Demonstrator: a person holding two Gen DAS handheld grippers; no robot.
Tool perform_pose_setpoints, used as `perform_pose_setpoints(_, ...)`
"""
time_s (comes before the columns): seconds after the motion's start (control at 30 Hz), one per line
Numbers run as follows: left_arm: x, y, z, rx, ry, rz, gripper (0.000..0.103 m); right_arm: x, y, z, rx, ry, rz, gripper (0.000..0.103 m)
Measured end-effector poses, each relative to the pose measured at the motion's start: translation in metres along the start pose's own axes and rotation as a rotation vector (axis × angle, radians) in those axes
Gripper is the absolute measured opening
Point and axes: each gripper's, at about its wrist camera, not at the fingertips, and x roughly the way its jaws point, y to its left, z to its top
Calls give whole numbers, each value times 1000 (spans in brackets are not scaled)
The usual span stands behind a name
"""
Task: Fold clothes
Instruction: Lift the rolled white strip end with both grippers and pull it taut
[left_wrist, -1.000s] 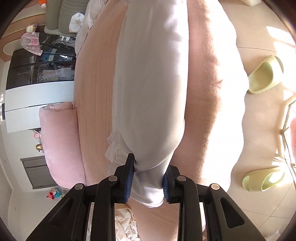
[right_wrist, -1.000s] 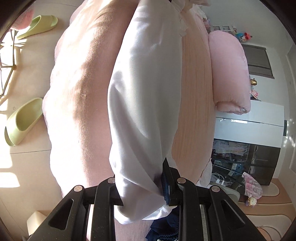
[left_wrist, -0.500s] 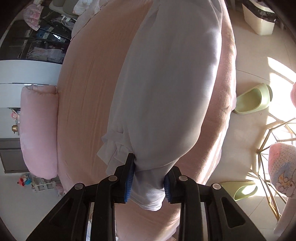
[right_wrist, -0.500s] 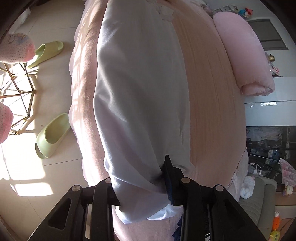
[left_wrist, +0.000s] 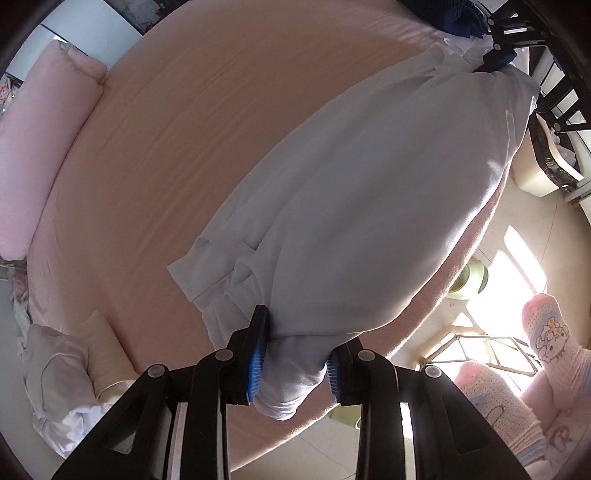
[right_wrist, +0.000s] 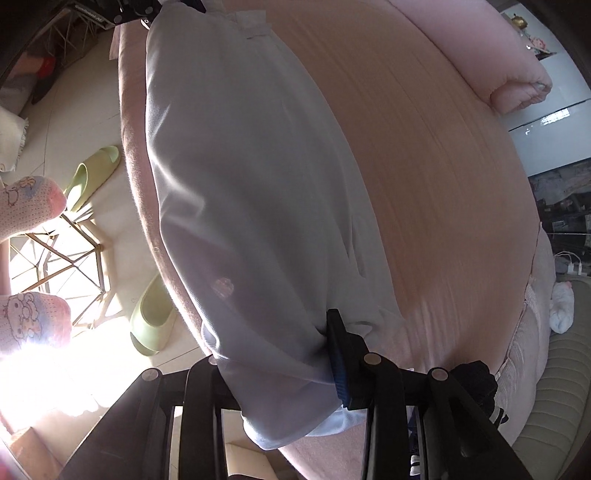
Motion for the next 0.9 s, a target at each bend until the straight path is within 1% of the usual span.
perform_pose_setpoints(0.17,2,24,8,-100,8,-91,27,-2,-26,-1,140,-9,126,33)
perform_pose_setpoints(0.3,5,49,14,-198,13,-166,27,1,-52,-4,296,-4,230,33)
perform_pose_setpoints(0.43,6,66,18,-255,0,-196,27,3,-73,-5,462,-3,304,33)
perform_pose_setpoints(0.57,10,81,28,-301,2,-227,27,6,-87,-1,519,4,335,33)
perform_pose_setpoints(0.77,18,107,35,-364,-6,-265,27,17,-112,-11,686,6,434,33)
perform_pose_setpoints(0.83,22,114,39,-368,-1,-268,27,20,-120,-12,711,7,445,33)
perform_pose_setpoints(0.9,26,121,44,-369,3,-259,29,22,-127,-12,733,8,455,33)
